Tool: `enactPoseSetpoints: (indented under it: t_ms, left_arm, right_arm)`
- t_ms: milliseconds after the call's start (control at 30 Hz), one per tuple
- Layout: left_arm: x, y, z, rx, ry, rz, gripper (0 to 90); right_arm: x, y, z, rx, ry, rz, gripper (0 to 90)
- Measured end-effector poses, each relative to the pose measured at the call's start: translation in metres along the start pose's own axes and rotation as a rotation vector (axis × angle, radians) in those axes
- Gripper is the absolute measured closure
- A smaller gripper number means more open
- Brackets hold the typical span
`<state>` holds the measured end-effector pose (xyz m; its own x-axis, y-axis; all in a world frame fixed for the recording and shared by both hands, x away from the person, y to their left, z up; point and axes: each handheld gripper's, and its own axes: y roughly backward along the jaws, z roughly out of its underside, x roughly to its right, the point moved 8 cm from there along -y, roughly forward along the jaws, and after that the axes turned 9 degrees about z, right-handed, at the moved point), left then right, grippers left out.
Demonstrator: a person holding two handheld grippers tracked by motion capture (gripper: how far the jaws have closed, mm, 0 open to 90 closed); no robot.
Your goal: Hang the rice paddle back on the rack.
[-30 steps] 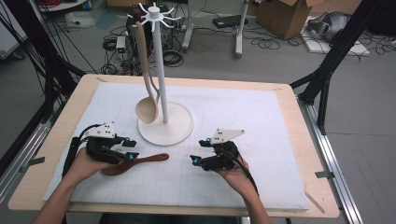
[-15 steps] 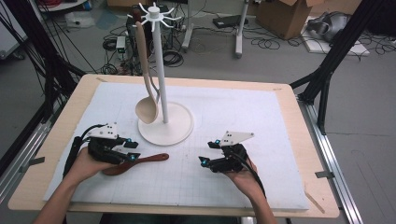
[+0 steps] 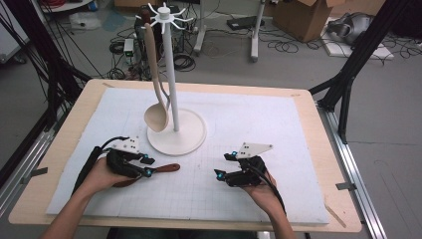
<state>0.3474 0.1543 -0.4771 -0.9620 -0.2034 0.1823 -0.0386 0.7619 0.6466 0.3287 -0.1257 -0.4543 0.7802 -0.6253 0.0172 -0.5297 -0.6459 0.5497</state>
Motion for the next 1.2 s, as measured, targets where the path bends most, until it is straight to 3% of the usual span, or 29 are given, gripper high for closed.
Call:
enactPoseSetpoints:
  t_ms: [233,433,667,967,1200]
  left_arm:
    - [-0.004,-0.007,0.006,-0.043,0.006,-0.007,66.8]
    - [-0.004,-0.013,0.010,-0.088,-0.005,0.010,70.2]
    - [-0.005,-0.013,0.010,-0.091,-0.015,-0.010,75.8]
    - [-0.006,-0.012,0.009,-0.096,-0.032,-0.019,77.2]
    - [-0.005,-0.010,0.009,-0.083,-0.025,-0.021,77.9]
  right_arm:
    - [0.001,-0.003,0.005,-0.019,-0.004,0.001,32.3]
    - [-0.002,-0.005,0.004,-0.021,0.004,-0.008,32.2]
    - [-0.009,-0.011,0.003,-0.023,0.003,-0.016,31.7]
    - [-0.028,-0.036,-0.002,-0.054,0.022,-0.048,31.3]
    - [-0.038,-0.046,-0.011,-0.050,-0.006,-0.072,31.1]
